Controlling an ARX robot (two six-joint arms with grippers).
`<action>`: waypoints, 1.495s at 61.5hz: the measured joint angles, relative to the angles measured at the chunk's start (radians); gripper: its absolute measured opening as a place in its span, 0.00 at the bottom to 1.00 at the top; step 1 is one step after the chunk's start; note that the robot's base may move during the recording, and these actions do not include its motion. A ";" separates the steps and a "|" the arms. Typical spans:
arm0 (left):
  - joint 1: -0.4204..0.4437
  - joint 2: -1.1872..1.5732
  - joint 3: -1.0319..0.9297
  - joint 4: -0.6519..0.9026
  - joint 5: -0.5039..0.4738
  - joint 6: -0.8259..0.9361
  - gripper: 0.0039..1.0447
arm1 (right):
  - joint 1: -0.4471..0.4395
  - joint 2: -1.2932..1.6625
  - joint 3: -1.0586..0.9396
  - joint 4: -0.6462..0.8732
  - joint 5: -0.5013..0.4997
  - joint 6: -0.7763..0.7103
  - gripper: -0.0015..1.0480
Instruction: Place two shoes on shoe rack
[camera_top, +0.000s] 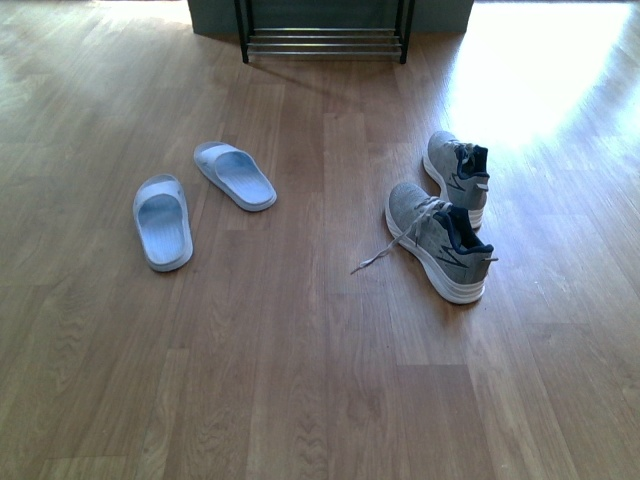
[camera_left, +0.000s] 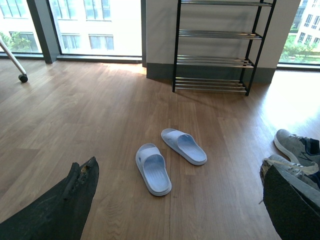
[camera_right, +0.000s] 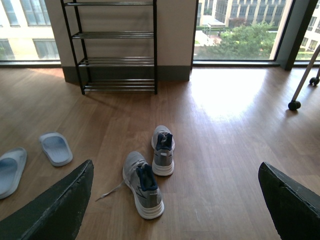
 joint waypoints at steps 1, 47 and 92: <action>0.000 0.000 0.000 0.000 0.000 0.000 0.91 | 0.000 0.000 0.000 0.000 0.000 0.000 0.91; 0.000 0.000 0.000 0.000 -0.003 0.000 0.91 | 0.000 0.000 0.000 0.000 -0.002 0.000 0.91; 0.000 0.000 0.000 0.000 -0.002 0.000 0.91 | 0.000 0.000 0.000 0.000 -0.002 0.000 0.91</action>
